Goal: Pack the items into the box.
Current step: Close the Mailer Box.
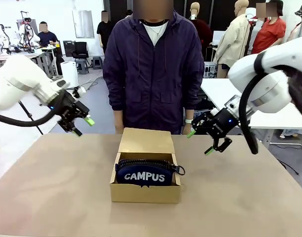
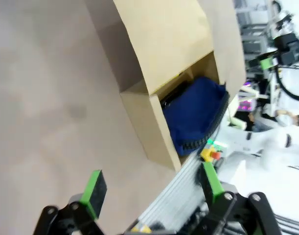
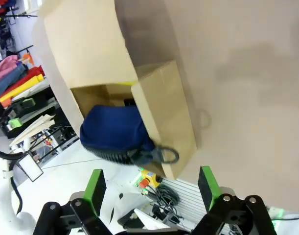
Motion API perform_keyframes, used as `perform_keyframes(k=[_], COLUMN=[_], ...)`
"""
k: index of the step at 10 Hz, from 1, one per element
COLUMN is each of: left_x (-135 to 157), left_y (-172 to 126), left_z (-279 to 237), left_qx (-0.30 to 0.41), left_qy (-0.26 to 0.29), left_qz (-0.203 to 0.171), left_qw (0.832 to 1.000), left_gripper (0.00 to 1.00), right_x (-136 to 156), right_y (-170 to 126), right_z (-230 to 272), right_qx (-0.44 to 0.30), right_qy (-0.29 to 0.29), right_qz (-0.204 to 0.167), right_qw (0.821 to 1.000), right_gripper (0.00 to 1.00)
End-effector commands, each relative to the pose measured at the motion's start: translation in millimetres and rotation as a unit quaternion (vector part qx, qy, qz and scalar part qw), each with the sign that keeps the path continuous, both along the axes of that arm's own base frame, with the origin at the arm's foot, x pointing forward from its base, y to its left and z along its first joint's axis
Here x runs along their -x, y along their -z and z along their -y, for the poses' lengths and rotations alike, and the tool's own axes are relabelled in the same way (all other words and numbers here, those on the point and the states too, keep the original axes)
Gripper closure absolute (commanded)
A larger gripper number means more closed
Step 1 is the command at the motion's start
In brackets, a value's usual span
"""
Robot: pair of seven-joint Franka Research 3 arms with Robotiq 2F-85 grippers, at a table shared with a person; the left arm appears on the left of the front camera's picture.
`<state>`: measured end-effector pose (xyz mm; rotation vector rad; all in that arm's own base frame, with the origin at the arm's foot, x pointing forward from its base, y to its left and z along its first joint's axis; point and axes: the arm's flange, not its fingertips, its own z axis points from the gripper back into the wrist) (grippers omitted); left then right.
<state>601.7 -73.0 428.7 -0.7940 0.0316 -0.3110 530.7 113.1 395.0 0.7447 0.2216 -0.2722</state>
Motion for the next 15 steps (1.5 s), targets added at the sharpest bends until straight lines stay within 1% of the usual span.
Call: perform_keyframes(k=[1, 3, 5, 6, 7, 8, 10, 11, 12, 13, 15], left_x=[-61, -88, -99, -103, -104, -106, -105, -103, -100, -97, -92], left_y=[26, 67, 100, 113, 122, 129, 141, 148, 153, 158, 161], left_z=[11, 29, 46, 57, 71, 82, 99, 106, 112, 116, 121], left_qx=[0.067, 0.083, 0.131, 0.138, 0.165, 0.194, 0.214, 0.22, 0.217, 0.216, 0.24], left_qy=[-0.015, -0.022, -0.033, -0.013, -0.006, -0.004, 0.007, 0.009, 0.008, 0.003, -0.012], left_qz=[-0.045, -0.096, -0.128, -0.145, -0.153, -0.151, -0.172, -0.187, -0.191, -0.2, -0.195], left_qw=[0.997, 0.992, 0.983, 0.98, 0.974, 0.969, 0.962, 0.957, 0.957, 0.956, 0.951], left_gripper=[0.0, 0.0, 0.0, 0.0, 0.0, 0.0, 0.0, 0.0, 0.0, 0.0, 0.0], right_x=[-48, -78, -97, -104, -108, -112, -116, -119, -121, -123, -127], right_y=[23, 58, 87, 100, 109, 117, 128, 133, 134, 136, 142], right_z=[3, -3, -14, -18, -20, -22, -27, -31, -34, -39, -46], right_qx=[-0.052, -0.108, -0.173, -0.175, -0.187, -0.217, -0.242, -0.262, -0.281, -0.285, -0.293], right_qy=[0.003, 0.001, -0.002, 0.006, 0.012, 0.007, 0.005, 0.004, 0.0, -0.003, -0.007], right_qz=[-0.005, -0.044, -0.052, -0.072, -0.076, -0.079, -0.085, -0.085, -0.073, -0.073, -0.066], right_qw=[0.999, 0.993, 0.984, 0.982, 0.979, 0.973, 0.967, 0.961, 0.957, 0.956, 0.954], right_gripper=[0.0, 0.0, 0.0, 0.0, 0.0, 0.0, 0.0, 0.0, 0.0, 0.0, 0.0])
